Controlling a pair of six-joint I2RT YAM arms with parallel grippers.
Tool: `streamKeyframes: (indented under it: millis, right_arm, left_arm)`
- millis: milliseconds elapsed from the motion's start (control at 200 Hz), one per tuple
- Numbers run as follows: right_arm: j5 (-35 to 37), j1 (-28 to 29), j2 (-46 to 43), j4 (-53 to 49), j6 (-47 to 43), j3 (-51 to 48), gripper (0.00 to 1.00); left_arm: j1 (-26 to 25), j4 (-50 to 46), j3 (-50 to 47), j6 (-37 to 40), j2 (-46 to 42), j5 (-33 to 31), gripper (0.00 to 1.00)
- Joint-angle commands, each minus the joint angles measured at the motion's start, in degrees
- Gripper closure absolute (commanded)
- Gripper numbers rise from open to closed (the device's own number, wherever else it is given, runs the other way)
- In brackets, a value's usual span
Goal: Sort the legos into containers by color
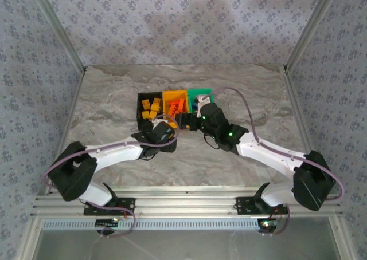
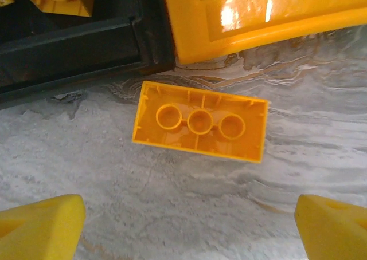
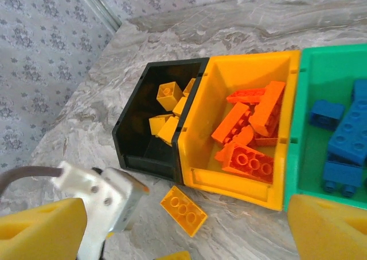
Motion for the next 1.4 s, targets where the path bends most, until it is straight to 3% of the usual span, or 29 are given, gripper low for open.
streamKeyframes:
  millis: [0,420,620,800,1034,1199,1394]
  right_arm:
    - [1.54,-0.31,-4.04,0.08,1.07,-1.53,0.08]
    - [3.03,-1.32,-12.0,-1.24,0.79,-4.15,0.06]
    - [3.53,-1.84,-12.61,-1.62,1.61,-5.34,0.06]
    - [3.98,-2.8,-13.93,-2.17,2.39,-6.45,0.06]
    - [4.78,-4.29,-15.87,-3.03,4.72,-9.19,0.06]
    - [4.5,-4.87,-15.97,-3.54,6.57,-10.79,0.06]
    - [4.78,-5.32,-15.95,-5.27,7.53,-11.34,0.06]
  left_arm:
    - [0.05,2.49,3.56,2.65,4.19,-2.87,0.07]
    - [1.49,5.12,6.8,4.11,13.01,-7.31,0.2]
    - [1.4,6.98,5.59,4.69,12.56,-6.14,0.38]
    - [0.38,6.05,2.36,2.94,7.15,-5.89,0.45]
    - [-1.35,0.11,-2.27,-1.95,-9.72,-6.81,0.46]
    - [6.94,-4.15,2.41,-1.48,-14.09,-4.64,0.46]
    - [17.19,-3.09,12.16,-0.49,-4.51,3.78,0.45]
